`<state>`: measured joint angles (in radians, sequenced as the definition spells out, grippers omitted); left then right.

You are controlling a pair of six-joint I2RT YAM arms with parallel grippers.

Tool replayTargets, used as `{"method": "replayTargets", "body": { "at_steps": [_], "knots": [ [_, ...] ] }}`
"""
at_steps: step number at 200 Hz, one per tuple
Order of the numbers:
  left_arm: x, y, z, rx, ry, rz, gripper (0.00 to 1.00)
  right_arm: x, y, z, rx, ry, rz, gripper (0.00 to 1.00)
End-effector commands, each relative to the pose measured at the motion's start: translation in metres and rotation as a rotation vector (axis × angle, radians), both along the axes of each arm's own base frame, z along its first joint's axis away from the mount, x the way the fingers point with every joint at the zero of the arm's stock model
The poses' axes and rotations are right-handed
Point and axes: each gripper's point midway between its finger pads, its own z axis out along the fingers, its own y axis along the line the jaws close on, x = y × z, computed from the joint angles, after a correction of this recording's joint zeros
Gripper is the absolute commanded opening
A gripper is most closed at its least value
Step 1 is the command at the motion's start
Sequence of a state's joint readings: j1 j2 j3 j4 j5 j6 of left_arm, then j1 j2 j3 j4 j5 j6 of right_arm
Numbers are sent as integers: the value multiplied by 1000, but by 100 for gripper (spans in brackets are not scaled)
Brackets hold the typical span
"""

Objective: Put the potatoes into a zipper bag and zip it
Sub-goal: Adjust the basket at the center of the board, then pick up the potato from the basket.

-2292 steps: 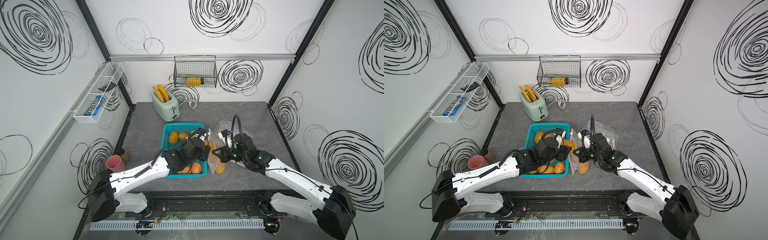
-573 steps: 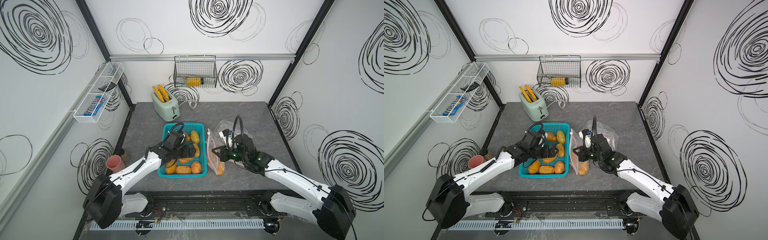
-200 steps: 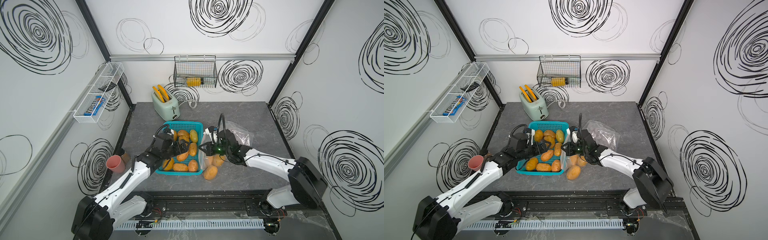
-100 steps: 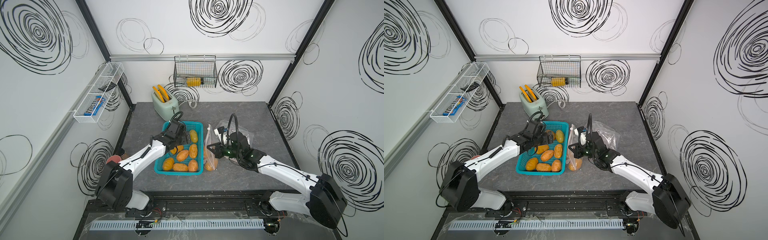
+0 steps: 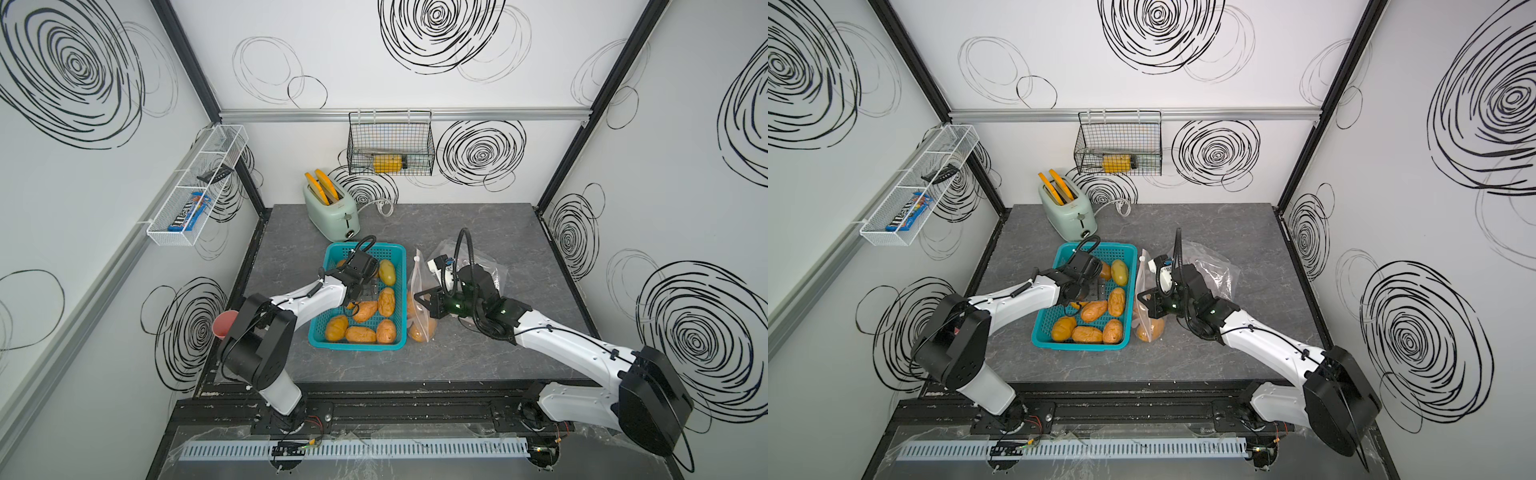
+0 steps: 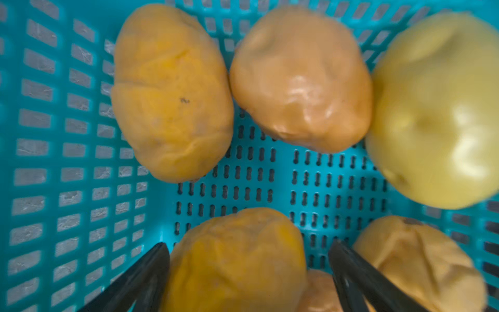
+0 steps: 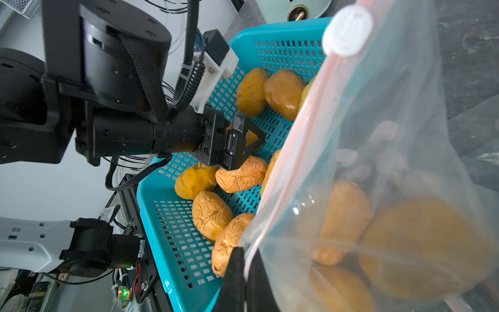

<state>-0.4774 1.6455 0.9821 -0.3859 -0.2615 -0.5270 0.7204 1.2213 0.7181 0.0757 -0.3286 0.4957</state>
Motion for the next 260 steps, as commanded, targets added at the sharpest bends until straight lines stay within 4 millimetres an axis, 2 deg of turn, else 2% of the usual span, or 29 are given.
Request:
{"method": "replayTargets", "body": {
  "at_steps": [1, 17, 42, 78, 106, 141, 184, 197, 219, 235, 260],
  "knots": [
    [-2, 7, -1, 40, 4, 26, 96, -6, -3, -16, -28, 46, 9, 0],
    [-9, 10, -5, 67, 18, 32, 97, -7, -3, -18, -29, 53, 14, 0],
    [-7, 12, -10, 81, 29, 40, 100, -8, -2, -19, -28, 59, 17, 0],
    [3, 7, -13, 71, 22, 41, 90, -10, -4, -19, -32, 63, 19, 0],
    [4, 4, -12, 58, 10, 40, 77, -11, -6, -19, -37, 57, 14, 0],
    [3, 9, 7, 58, -49, 61, 67, -13, -8, -20, -41, 61, 15, 0],
    [-8, -3, 57, -71, -152, 30, 60, -12, -10, -12, -41, 37, 14, 0],
    [-15, -13, 75, -133, -189, -8, 59, -10, -11, -9, -40, 26, 10, 0],
    [-36, -58, 110, -370, -239, -205, 59, -7, -14, -4, -35, 20, 1, 0],
    [-62, -94, 143, -544, -286, -372, 59, -5, -15, 0, -31, 14, -2, 0],
    [-115, -150, 189, -807, -323, -650, 60, -5, -16, 4, -24, 3, -1, 0]
  ]
}}
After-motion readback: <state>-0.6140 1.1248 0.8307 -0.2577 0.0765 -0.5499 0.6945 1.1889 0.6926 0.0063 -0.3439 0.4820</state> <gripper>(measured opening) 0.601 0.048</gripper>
